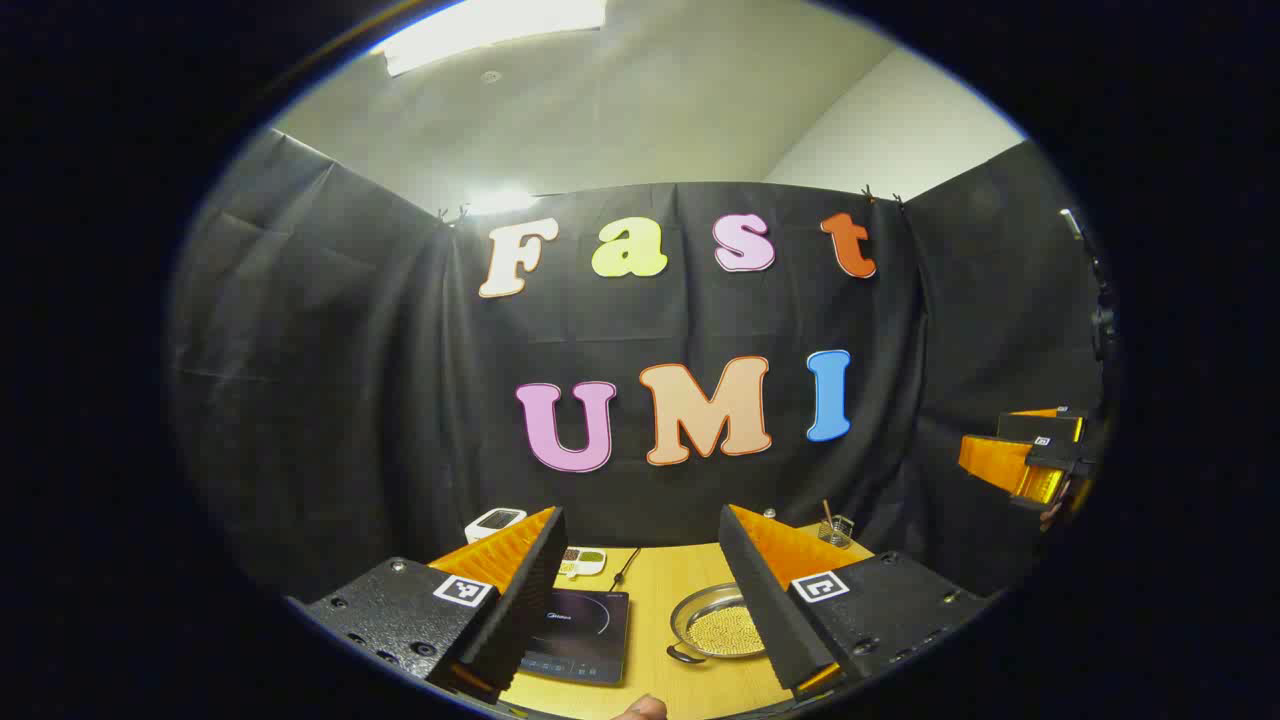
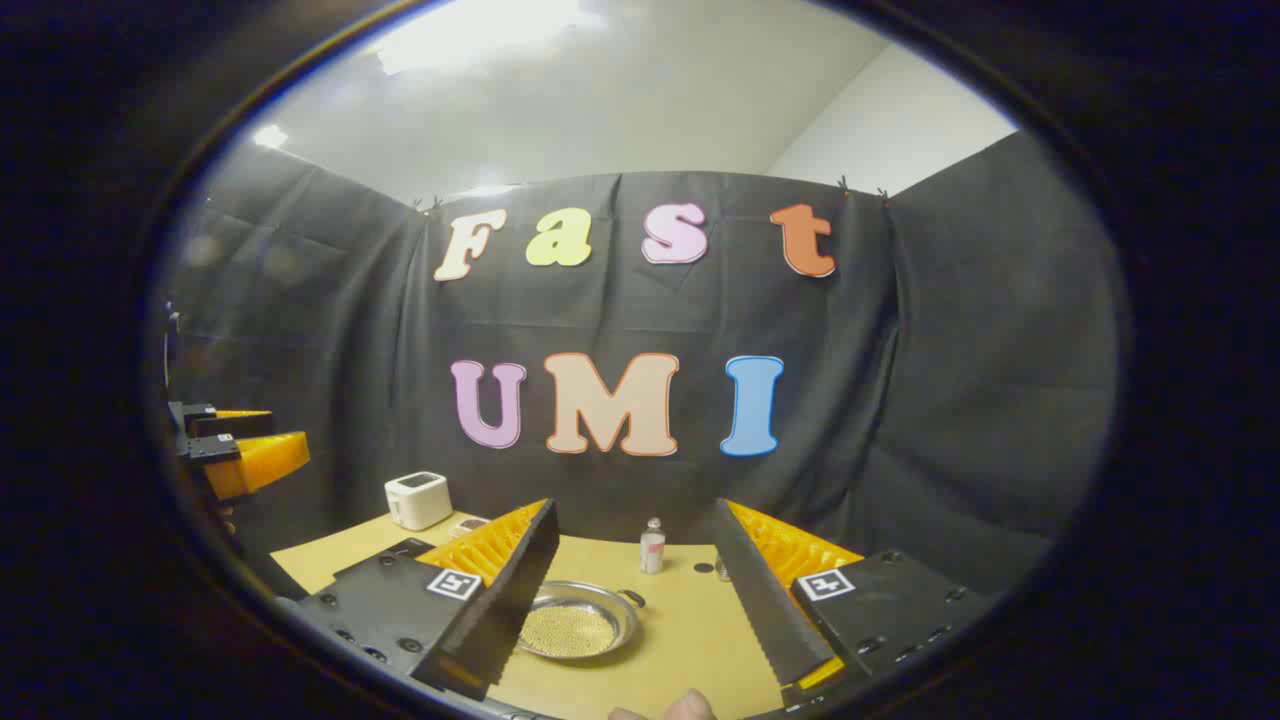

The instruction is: First push the handle of the pot to place it horizontally, then grasp the pot with both hands and set it on the induction cooktop.

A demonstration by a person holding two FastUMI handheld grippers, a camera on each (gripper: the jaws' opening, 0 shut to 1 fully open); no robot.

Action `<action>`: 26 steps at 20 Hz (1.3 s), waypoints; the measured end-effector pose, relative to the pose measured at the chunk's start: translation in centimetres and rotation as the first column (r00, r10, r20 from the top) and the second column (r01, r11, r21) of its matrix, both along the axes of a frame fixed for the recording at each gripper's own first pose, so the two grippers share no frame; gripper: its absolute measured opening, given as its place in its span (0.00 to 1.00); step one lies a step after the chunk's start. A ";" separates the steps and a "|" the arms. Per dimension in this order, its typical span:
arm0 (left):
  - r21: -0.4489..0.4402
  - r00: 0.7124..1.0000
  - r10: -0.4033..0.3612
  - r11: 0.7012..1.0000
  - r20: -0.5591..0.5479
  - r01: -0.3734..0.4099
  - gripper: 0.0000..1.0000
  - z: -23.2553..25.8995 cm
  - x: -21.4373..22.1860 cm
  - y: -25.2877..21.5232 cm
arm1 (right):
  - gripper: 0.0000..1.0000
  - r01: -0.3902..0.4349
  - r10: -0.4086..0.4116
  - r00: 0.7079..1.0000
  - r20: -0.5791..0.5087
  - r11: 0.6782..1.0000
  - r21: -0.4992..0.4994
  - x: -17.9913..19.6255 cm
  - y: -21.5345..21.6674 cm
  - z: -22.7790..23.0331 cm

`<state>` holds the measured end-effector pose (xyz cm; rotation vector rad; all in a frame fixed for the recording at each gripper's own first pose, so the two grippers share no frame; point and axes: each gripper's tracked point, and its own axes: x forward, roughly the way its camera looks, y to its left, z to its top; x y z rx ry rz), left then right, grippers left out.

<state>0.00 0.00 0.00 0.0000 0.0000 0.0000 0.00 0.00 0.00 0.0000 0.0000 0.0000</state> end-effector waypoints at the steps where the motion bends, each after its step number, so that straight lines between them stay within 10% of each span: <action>1: -0.006 1.000 0.007 1.000 -0.003 -0.007 0.92 -0.2 0.2 0.1 | 0.98 -0.004 0.004 1.000 0.009 1.000 -0.005 0.3 -0.1 0.0; 26: -0.044 0.982 0.169 0.984 -0.079 -0.173 0.90 -4.2 2.0 3.0 | 0.98 -0.095 0.094 0.993 -0.065 0.995 -0.010 5.8 2.3 -6.0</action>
